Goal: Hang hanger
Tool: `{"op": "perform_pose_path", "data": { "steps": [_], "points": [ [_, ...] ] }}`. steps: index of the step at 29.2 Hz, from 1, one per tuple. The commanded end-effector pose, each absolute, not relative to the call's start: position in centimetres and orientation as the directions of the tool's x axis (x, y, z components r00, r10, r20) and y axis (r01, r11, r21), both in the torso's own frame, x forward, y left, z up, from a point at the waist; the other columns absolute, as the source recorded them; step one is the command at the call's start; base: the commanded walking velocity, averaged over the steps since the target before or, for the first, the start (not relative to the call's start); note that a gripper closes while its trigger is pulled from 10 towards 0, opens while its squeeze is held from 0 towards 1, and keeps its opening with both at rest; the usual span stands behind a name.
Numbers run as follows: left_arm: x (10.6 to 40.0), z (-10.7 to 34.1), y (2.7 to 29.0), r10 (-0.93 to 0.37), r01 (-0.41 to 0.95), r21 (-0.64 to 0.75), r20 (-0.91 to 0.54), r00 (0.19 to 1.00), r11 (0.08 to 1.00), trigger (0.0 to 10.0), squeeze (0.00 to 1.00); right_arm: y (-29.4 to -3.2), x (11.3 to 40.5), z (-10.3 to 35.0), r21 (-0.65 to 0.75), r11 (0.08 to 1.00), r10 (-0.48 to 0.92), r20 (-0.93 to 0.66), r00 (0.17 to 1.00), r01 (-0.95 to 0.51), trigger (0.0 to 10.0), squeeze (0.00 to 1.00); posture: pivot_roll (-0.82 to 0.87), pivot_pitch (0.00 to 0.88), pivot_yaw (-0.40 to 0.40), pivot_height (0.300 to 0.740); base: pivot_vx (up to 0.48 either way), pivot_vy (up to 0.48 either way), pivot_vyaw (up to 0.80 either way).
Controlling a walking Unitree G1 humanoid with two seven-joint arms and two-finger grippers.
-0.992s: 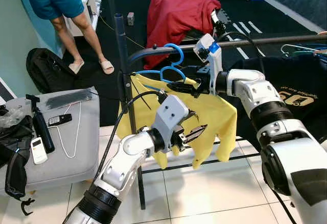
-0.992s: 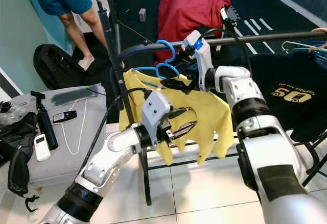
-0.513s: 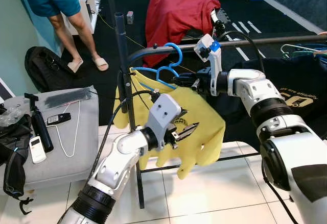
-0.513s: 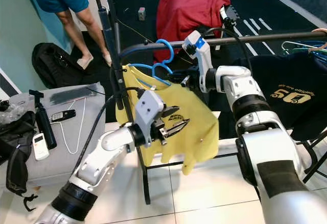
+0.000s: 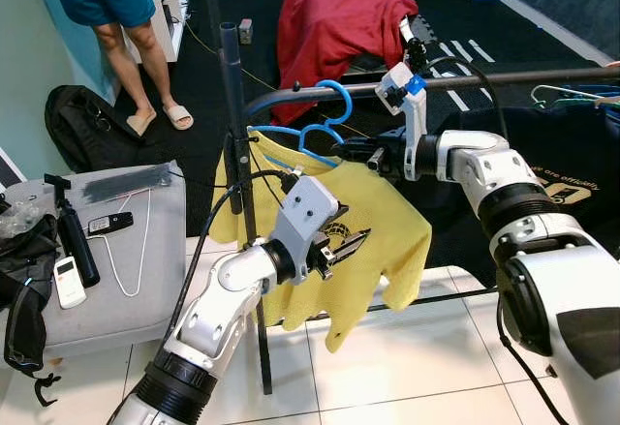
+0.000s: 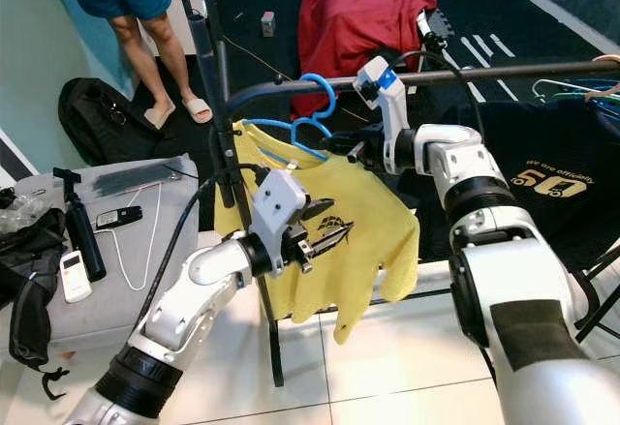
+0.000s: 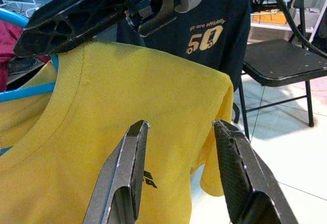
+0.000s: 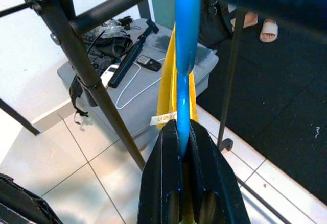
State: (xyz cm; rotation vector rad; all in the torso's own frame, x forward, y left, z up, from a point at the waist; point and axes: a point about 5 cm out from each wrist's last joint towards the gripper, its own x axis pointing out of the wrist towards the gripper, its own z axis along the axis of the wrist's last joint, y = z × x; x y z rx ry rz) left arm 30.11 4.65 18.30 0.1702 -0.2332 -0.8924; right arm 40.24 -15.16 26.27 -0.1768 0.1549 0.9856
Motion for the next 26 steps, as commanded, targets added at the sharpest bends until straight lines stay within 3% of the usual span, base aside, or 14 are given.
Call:
{"op": "perform_pose_path", "data": {
  "steps": [1,7,12,17,21,23,26],
  "points": [
    [30.1,18.1,5.3,-0.776,0.737,0.251,0.113,0.621,0.627,10.0,0.0,-15.2,40.3,28.3,-0.121,0.53,0.829,-0.135,0.542,-0.84,0.0,0.0,-0.09,0.135,-0.045,0.74,0.0,0.0,0.0],
    [30.2,17.6,6.8,-0.746,0.709,0.257,0.092,0.659,0.657,10.0,0.0,-15.2,39.8,29.5,-0.182,0.481,0.861,-0.088,0.501,-0.858,0.0,0.0,-0.09,0.134,-0.035,0.74,0.0,0.0,0.0],
    [29.7,16.4,9.5,-0.705,0.673,0.265,0.039,0.708,0.69,10.0,0.0,-15.4,37.3,30.9,-0.257,0.392,0.909,-0.038,0.414,-0.884,0.0,0.0,-0.09,0.139,-0.021,0.74,0.0,0.0,0.0],
    [29.5,16.2,10.0,-0.702,0.671,0.27,0.027,0.711,0.69,10.0,0.0,-15.7,35.8,30.6,-0.245,0.362,0.923,-0.043,0.383,-0.899,0.0,0.0,-0.09,0.14,-0.018,0.74,0.0,0.0,0.0],
    [29.2,16.2,10.1,-0.706,0.675,0.27,0.023,0.708,0.686,10.0,0.0,-16.3,33.0,27.5,-0.176,0.359,0.923,-0.079,0.377,-0.916,0.0,0.0,-0.09,0.15,-0.013,0.74,0.0,0.0,0.0],
    [29.2,16.2,10.1,-0.706,0.675,0.27,0.023,0.708,0.686,10.0,0.0,-16.3,33.0,27.5,-0.176,0.359,0.923,-0.079,0.377,-0.916,0.0,0.0,-0.09,0.15,-0.013,0.74,0.0,0.0,0.0],
    [28.9,15.8,10.0,-0.713,0.687,0.264,0.004,0.701,0.677,10.0,0.0,-16.6,31.5,23.9,-0.122,0.41,0.896,-0.132,0.424,-0.904,0.0,0.0,-0.1,0.156,0.001,0.74,0.0,0.0,0.0]
  ]
}}
